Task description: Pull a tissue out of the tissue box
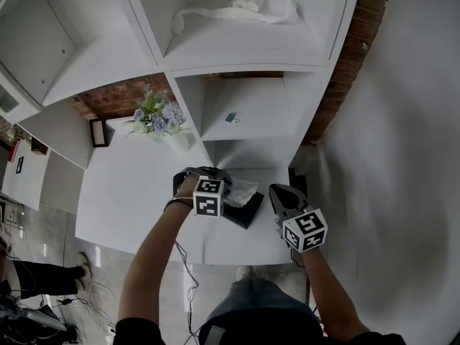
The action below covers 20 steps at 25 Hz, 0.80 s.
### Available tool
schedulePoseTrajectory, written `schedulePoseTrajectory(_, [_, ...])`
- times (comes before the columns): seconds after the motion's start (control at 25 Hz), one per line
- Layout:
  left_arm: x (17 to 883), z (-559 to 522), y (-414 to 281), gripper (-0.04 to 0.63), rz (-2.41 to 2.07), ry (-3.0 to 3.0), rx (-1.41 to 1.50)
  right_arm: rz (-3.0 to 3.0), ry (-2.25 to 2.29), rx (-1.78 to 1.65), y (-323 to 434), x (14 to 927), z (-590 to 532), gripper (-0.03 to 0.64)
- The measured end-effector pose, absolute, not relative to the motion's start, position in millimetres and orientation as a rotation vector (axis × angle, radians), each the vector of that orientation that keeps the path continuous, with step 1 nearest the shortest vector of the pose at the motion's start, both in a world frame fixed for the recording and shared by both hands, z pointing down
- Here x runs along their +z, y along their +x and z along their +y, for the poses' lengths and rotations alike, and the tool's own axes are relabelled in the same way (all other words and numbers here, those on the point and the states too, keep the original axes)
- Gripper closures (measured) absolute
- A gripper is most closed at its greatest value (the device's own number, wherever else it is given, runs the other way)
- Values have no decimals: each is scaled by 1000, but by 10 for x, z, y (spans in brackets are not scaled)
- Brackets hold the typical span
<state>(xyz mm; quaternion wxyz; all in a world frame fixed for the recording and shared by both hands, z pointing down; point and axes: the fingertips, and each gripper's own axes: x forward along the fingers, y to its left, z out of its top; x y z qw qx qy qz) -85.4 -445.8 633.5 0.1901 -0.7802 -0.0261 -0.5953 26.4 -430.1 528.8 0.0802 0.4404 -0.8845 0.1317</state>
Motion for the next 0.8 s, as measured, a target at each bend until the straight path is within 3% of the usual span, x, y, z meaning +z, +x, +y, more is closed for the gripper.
schedulePoseTrajectory(0.48, [6308, -4384, -869, 581, -94, -2085, -1632, -2636, 1330, 380, 260, 5275, -4300, 618])
schedulePoseTrajectory(0.8, [6239, -4361, -896, 584, -37, -2112, -1596, -2624, 1328, 383, 232, 5292, -4231, 618])
